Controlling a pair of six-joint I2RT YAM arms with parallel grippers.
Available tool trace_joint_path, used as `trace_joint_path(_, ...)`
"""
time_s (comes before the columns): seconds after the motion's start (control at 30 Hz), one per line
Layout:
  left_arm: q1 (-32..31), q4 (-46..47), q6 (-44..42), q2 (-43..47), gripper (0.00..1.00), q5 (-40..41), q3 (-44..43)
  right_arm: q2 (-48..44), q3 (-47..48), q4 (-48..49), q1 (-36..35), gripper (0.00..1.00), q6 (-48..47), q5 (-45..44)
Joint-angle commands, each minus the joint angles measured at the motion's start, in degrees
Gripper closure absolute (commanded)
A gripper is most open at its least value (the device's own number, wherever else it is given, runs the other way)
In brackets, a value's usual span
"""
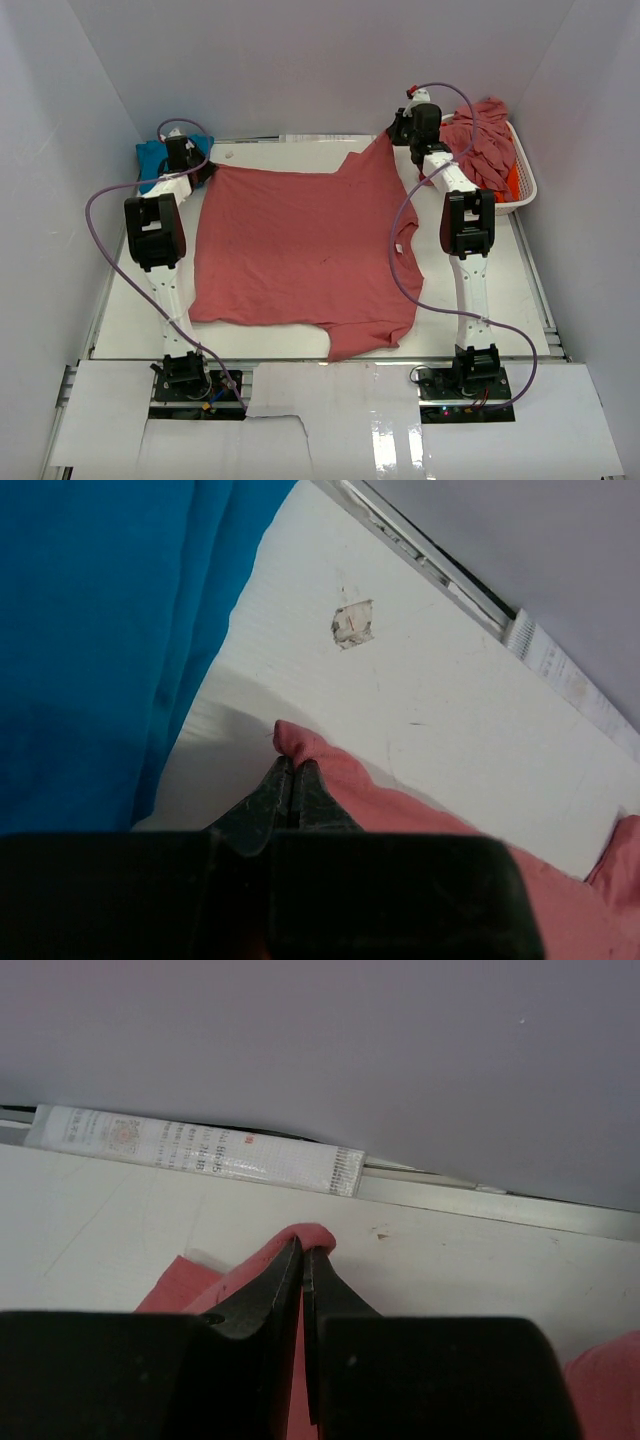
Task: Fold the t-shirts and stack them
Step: Flatten out the tshirt, then grap the side of the flattened tshirt furthest away from the robot with both arms
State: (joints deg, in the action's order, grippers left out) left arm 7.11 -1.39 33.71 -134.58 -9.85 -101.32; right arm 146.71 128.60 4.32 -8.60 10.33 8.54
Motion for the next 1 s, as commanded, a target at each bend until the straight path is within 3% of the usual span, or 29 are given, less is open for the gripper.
trace_joint_path(0.0,0.44,4.46,1.18,0.55,1.00,-1.57,-2.04,-4.24,-1.76,8.24,0.43,0.92,-0.31,-2.03)
trace_joint_path(0.97,-0.35,8.42,-0.93,0.64,1.00,-3.95,2.18,-11.36,-14.15,10.81,-0.10,0.92,0.04,4.38)
